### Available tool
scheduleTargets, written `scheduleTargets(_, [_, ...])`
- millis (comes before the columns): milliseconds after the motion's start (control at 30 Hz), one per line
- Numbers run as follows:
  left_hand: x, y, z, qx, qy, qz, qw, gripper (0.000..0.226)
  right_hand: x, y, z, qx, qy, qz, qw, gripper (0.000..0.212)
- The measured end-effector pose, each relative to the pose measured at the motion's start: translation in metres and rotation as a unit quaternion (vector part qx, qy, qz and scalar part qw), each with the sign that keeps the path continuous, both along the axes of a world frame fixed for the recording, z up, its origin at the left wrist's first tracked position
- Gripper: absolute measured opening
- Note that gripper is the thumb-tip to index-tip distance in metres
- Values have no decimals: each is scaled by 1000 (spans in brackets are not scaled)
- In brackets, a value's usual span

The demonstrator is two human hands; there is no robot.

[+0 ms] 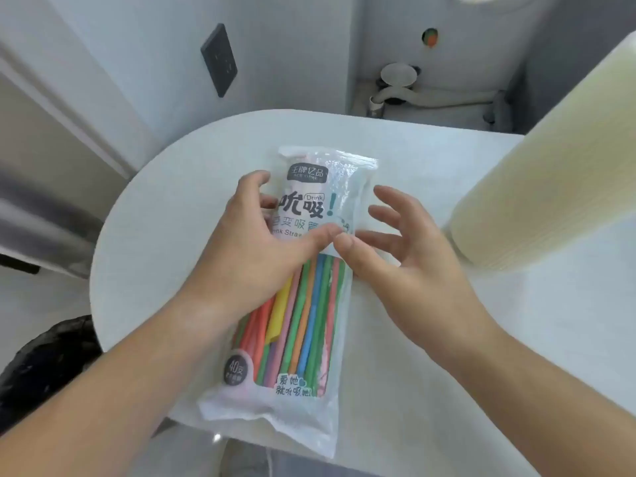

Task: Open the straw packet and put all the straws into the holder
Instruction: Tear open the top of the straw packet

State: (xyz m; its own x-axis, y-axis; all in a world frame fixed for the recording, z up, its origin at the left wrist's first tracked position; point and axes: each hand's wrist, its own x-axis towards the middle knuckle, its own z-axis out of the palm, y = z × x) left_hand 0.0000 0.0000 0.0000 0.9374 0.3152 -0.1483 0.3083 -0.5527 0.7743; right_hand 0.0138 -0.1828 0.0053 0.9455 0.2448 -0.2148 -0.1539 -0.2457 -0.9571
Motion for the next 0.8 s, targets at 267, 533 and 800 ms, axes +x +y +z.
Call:
scheduleTargets(267, [-6,-7,-1,-64,-63,21,996,85,4,-4,-8,99,55,-32,993,78])
scheduleTargets(533, [-55,-37,51,-66,-177,-34,981,38,-39,-20,47,114,-2,-55,992,73])
scheduleTargets(800, [-106,-69,110,-47,-251,-117,960,48,-102,-67,121,136,-121,-99,978,31])
